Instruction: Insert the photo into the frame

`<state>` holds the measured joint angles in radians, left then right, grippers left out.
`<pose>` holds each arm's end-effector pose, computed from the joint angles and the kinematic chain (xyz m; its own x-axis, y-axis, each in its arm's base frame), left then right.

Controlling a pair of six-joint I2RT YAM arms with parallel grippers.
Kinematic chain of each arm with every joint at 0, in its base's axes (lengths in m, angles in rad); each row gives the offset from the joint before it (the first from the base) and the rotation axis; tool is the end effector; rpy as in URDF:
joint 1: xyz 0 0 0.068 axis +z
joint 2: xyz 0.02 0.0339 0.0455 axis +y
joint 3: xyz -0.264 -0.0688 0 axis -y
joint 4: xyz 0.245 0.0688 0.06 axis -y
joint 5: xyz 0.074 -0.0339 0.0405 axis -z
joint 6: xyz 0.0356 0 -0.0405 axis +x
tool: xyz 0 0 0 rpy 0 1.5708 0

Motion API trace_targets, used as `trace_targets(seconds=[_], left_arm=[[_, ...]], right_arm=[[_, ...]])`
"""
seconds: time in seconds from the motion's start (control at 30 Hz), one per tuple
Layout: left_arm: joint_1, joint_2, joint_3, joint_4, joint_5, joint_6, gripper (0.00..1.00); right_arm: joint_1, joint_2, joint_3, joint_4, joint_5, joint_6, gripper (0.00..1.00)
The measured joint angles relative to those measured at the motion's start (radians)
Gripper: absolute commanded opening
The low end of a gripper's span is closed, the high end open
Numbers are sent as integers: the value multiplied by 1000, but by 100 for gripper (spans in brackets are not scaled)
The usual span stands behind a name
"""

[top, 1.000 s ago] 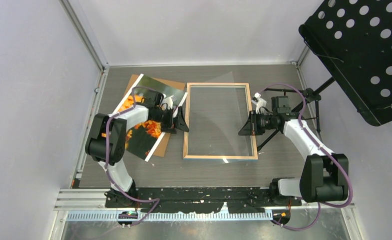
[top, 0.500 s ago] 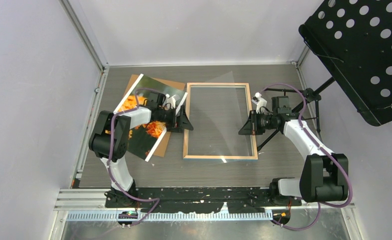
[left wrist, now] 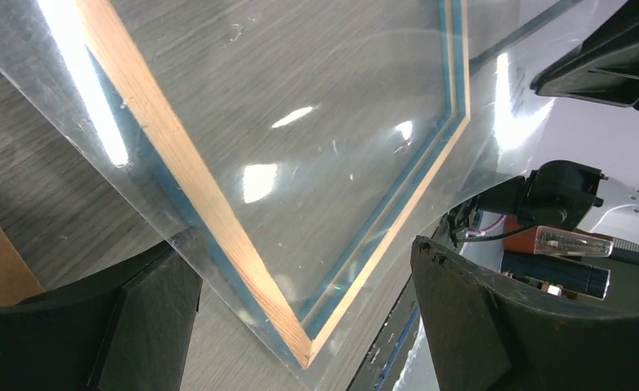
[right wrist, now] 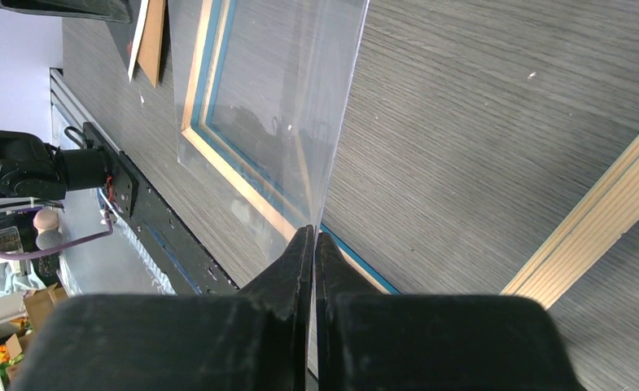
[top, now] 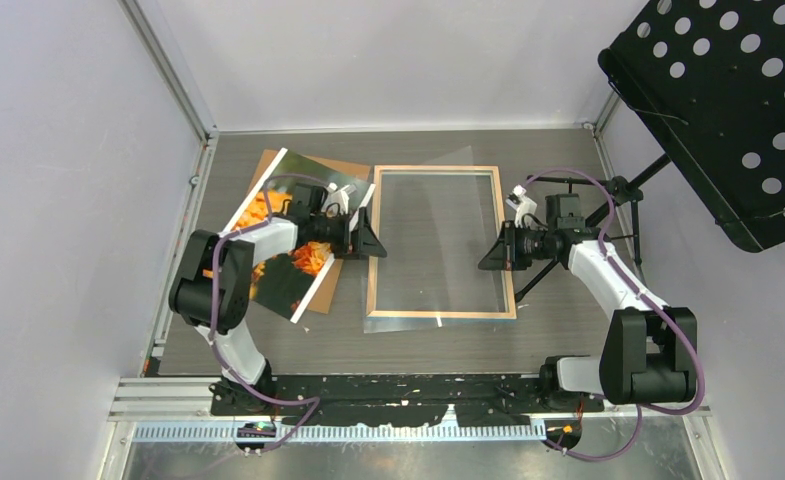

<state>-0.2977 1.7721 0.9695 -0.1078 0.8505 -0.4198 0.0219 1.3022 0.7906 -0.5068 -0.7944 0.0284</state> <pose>0.3229 -0.1271 0.1607 -0.9480 0.0096 -0.3182 0.2715 0.5468 -0.7921 0.2442 0.0308 0.2162 -0.8618 0.0010 -0.5073 -0.3653 0.6926 0.6220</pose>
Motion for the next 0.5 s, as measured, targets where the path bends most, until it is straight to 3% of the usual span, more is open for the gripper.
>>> trace_targets(seconds=[0.5], left_arm=[[6, -77, -16, 73, 59, -26, 74]], right_arm=[[-25, 0, -6, 35, -25, 27, 6]])
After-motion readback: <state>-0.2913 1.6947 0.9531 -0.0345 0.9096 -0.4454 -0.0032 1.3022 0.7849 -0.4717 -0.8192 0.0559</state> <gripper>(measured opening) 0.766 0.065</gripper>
